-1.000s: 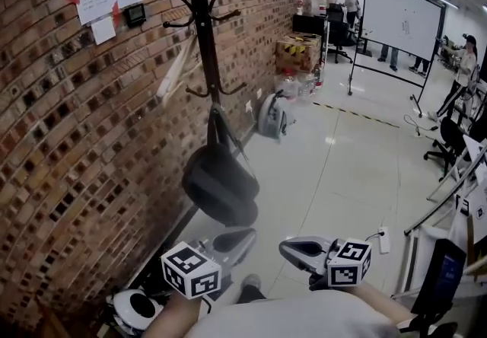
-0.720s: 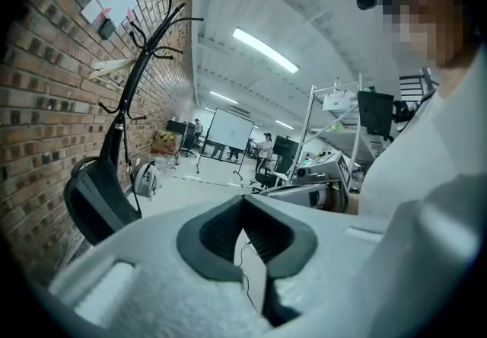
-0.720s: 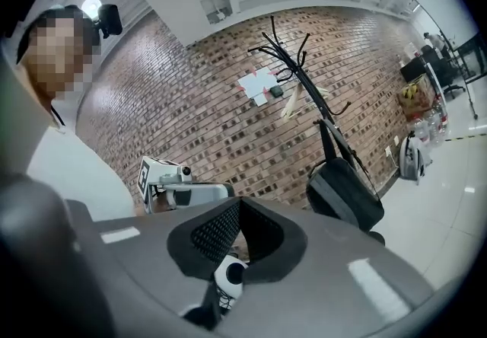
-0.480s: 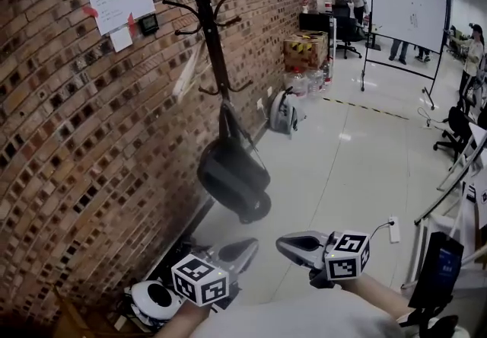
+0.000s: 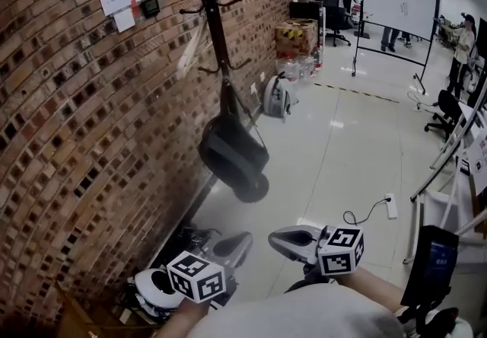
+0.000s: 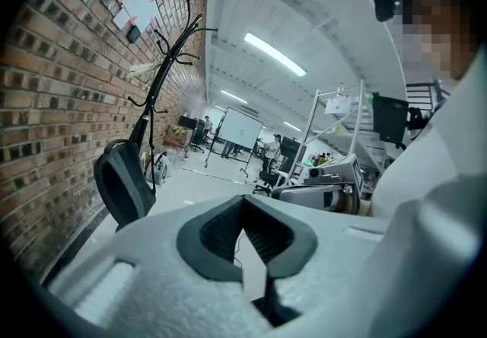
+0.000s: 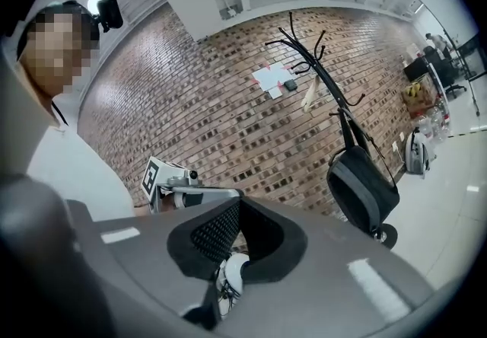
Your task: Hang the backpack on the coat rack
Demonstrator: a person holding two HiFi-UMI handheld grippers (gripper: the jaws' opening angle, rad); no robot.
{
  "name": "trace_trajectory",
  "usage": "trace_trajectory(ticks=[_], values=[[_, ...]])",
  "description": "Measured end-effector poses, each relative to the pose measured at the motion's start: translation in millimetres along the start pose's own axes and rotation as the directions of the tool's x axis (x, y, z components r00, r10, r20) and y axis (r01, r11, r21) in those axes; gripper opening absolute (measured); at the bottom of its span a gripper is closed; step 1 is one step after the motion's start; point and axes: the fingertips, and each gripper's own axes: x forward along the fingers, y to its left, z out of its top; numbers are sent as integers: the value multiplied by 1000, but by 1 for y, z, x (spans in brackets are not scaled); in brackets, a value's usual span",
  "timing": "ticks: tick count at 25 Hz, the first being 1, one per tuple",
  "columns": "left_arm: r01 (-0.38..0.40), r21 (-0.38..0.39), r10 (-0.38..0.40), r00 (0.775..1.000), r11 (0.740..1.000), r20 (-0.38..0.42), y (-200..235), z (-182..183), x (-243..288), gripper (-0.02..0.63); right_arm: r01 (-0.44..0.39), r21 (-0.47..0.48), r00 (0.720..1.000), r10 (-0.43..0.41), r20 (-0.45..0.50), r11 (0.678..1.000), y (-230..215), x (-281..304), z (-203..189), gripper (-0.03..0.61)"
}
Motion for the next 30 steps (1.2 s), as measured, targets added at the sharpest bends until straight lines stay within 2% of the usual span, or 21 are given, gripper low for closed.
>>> trace_trajectory(ticks=[10, 30], values=[[36, -19, -36, 999, 999, -21, -14, -29, -36, 0, 19, 30, 1000, -19, 2, 999, 37, 10, -25, 0], [39, -16, -40, 999, 999, -28, -36, -48, -63, 0, 31, 12, 999, -31, 5, 999, 73, 4, -39, 0]])
